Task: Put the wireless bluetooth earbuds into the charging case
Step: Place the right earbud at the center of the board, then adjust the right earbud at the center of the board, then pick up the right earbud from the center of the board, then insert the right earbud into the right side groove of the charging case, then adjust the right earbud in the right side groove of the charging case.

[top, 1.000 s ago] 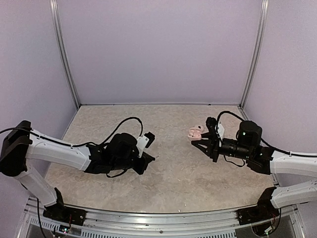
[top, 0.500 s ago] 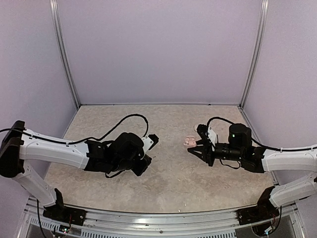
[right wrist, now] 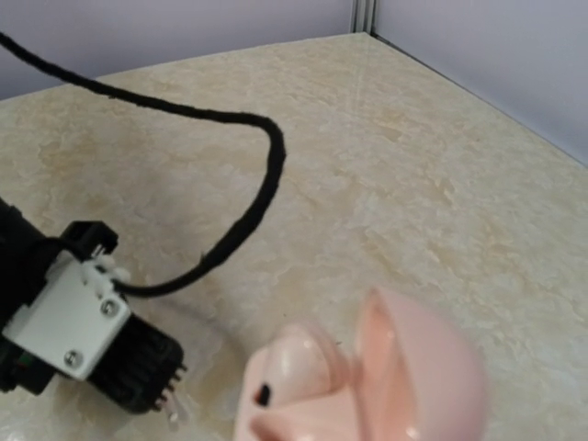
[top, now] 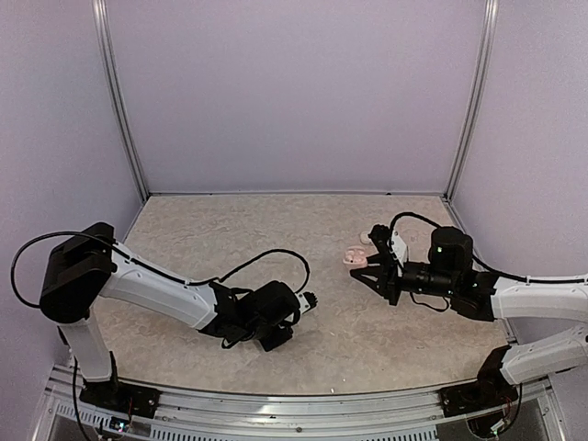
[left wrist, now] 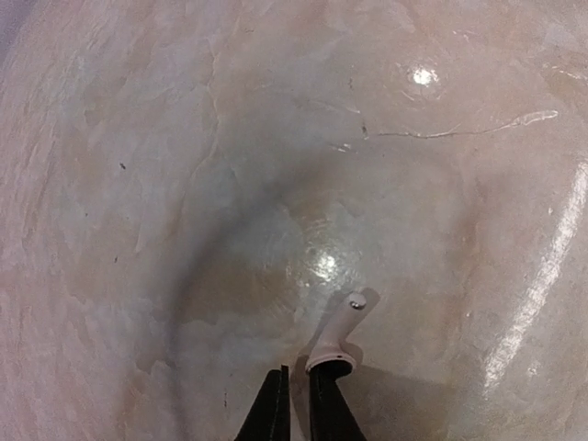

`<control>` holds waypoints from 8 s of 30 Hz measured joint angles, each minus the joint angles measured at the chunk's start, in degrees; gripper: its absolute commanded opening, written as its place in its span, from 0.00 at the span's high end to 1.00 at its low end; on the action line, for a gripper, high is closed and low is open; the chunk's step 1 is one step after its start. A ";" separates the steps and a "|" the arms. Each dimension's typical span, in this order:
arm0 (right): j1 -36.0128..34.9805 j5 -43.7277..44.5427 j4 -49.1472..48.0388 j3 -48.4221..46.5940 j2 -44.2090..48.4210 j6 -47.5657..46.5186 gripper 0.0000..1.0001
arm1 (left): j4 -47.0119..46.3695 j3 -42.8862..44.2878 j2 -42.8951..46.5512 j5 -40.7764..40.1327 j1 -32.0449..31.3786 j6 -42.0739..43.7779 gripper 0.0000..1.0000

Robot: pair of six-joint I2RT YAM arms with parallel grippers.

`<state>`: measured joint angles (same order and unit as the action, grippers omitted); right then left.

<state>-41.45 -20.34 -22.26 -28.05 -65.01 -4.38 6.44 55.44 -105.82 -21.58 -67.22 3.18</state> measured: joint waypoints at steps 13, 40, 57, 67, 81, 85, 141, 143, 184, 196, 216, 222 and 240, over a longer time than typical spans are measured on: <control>0.07 0.50 0.13 0.00 0.74 0.22 1.00 | -3.98 -7.04 6.29 -2.60 2.80 -2.40 0.65; 2.75 1.09 0.20 0.02 2.36 2.62 1.00 | -10.71 -8.66 4.09 11.89 1.18 -13.53 0.89; 3.39 1.16 0.39 0.59 3.72 3.04 1.00 | -13.35 -0.66 -3.21 13.18 8.68 -10.95 0.83; 3.39 1.36 0.92 0.59 4.57 3.23 1.00 | -4.68 3.67 -0.31 13.05 10.21 -10.64 0.64; 3.65 2.47 2.82 0.59 5.31 3.80 1.00 | 13.90 23.52 -8.31 17.31 10.43 -14.40 0.64; 3.72 2.73 2.91 0.59 5.73 3.85 1.00 | 18.62 25.14 -10.82 17.25 10.56 -15.67 0.66; -0.35 4.31 -20.20 0.28 -1.18 2.12 1.00 | -28.26 8.20 20.52 17.22 1.88 -15.43 0.91; -1.86 5.55 -22.08 -0.15 -1.55 0.92 1.00 | -31.34 8.20 20.11 16.50 1.03 -15.06 0.91; -12.55 18.91 -24.09 -4.07 -3.56 2.54 1.00 | -41.86 9.18 13.90 11.89 -0.37 -7.98 0.91; -12.55 19.32 -23.98 -4.07 -3.54 2.58 1.00 | -40.94 9.66 12.72 10.36 -0.37 -6.75 0.91; -12.81 22.25 -23.37 -4.07 -3.54 2.95 1.00 | -40.33 9.66 12.31 6.25 -0.96 -7.19 0.73; -12.81 22.75 -23.39 -4.04 -3.54 2.99 1.00 | -39.30 9.66 12.31 6.56 -0.98 -7.32 0.63; -12.81 21.75 -20.20 -3.04 -0.50 2.91 1.00 | -30.73 2.01 22.58 10.16 -0.61 -5.68 0.43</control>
<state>-54.26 1.41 -42.46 -31.09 -65.52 -1.48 -24.29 57.45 -83.24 -11.42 -67.83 -2.50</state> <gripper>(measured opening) 0.204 0.606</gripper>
